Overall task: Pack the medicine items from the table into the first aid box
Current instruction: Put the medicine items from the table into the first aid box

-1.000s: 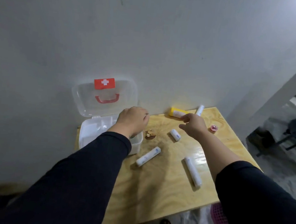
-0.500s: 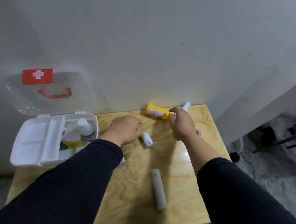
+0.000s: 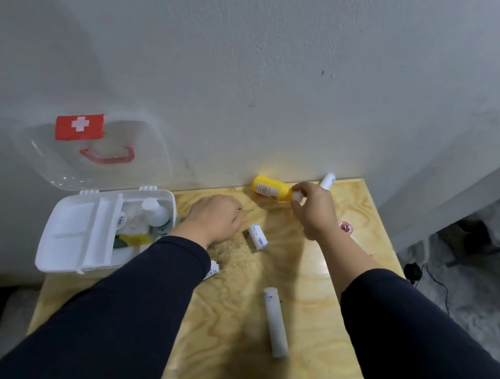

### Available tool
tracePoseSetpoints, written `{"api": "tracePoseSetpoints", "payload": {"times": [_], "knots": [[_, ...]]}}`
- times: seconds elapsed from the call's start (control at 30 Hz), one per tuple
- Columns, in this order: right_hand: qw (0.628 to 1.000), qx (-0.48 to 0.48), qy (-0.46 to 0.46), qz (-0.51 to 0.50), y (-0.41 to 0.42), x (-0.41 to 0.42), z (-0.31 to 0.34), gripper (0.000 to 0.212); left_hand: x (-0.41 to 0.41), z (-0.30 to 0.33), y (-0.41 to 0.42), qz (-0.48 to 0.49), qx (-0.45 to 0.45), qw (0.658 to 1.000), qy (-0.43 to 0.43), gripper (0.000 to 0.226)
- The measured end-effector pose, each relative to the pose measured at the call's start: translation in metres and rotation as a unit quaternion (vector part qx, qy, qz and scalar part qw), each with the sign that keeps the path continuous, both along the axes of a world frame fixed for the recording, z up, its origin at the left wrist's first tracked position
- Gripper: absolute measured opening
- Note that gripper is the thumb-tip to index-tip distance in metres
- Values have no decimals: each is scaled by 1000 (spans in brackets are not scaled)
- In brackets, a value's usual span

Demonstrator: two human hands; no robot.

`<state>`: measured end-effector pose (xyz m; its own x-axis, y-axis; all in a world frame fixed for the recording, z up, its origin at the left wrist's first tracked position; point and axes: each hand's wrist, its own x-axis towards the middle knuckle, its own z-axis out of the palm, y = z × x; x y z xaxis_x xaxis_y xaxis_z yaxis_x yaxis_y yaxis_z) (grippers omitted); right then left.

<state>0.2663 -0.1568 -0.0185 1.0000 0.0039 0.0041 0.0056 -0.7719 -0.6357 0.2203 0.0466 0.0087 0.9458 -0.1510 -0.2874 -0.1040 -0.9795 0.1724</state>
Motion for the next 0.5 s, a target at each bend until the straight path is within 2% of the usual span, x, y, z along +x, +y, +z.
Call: {"api": "tracePoseSetpoints", "payload": {"times": [0.23,0.5], "knots": [[981,179,-17,-74,39,-28,40,21,-27,20,22,-20,-34,999,-33,39],[965,238,-60,-87,87,-77,109,21,-75,54,69,-5,-76,988,-134,37]]}}
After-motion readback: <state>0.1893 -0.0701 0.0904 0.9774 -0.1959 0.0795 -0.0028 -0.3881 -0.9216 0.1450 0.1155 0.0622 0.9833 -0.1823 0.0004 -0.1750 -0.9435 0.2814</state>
